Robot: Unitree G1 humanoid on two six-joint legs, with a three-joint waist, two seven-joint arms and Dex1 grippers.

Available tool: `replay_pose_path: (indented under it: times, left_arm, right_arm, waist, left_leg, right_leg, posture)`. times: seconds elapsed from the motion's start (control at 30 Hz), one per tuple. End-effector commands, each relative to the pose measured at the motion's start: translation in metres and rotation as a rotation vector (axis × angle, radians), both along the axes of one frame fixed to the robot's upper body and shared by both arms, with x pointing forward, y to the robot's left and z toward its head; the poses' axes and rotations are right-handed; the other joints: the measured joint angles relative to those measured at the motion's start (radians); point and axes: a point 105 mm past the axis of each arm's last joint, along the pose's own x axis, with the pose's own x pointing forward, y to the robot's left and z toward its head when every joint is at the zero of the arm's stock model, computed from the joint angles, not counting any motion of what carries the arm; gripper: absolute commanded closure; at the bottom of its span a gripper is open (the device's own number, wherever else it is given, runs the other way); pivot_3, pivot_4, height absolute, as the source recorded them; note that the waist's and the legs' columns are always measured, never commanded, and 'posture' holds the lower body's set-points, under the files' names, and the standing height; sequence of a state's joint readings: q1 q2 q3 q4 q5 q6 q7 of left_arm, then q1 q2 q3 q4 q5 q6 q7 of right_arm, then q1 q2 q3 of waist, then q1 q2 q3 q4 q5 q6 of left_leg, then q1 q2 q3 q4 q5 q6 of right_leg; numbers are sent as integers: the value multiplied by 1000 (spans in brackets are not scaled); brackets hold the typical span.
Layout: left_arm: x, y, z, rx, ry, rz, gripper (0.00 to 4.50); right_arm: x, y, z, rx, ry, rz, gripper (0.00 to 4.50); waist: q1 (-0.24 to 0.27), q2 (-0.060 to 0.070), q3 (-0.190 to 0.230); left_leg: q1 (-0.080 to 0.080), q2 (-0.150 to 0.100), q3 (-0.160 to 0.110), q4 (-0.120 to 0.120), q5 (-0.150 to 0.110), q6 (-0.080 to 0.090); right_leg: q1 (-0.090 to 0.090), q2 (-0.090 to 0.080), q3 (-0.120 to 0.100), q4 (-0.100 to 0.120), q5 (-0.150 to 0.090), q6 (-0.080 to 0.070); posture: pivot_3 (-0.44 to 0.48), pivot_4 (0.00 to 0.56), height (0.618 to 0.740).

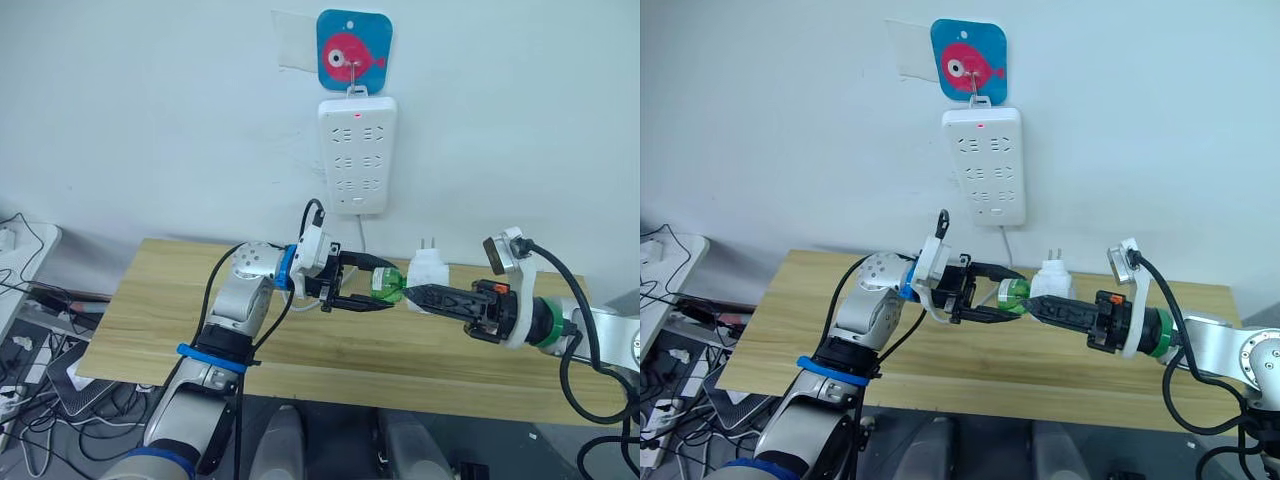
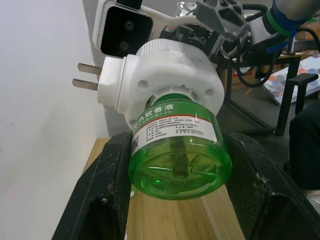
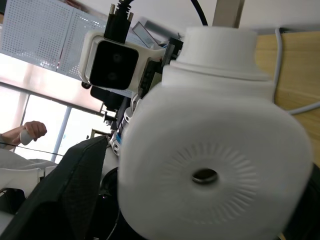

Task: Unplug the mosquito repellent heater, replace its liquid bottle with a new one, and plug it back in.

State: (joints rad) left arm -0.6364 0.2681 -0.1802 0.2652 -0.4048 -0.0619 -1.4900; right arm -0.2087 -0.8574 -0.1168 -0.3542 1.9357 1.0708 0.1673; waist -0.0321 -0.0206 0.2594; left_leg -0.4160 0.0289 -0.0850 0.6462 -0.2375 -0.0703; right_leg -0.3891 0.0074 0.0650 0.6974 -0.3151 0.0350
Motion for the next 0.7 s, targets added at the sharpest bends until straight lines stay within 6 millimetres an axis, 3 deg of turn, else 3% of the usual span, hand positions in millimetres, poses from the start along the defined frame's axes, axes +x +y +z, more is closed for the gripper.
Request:
replay_pose_path:
  times: [0.03, 0.33, 0.7]
  left_arm:
    - [2, -1, 4, -6, -18, 15, 2266]
    - [9, -4, 16, -62, 19, 57, 2266]
    - [15, -1, 18, -72, 4, 93, 2266]
  right_arm:
    - [-10, 6, 14, 42, -43, 72, 41]
    - [-12, 13, 12, 92, -26, 101, 41]
    - [-45, -4, 1, 79, 46, 183, 41]
  waist:
    - [0, 0, 0]
    - [0, 0, 0]
    - [3, 0, 0]
  left_leg:
    - [0, 0, 0, 0, 0, 0]
    - [0, 0, 0, 0, 0, 0]
    - [-1, 0, -1, 0, 0, 0]
  right_leg:
    - [0, 0, 0, 0, 0, 0]
    - [0, 0, 0, 0, 0, 0]
    - [0, 0, -1, 0, 0, 0]
  posture:
    - [1, 231, 740]
    - [1, 231, 740]
    - [12, 226, 740]
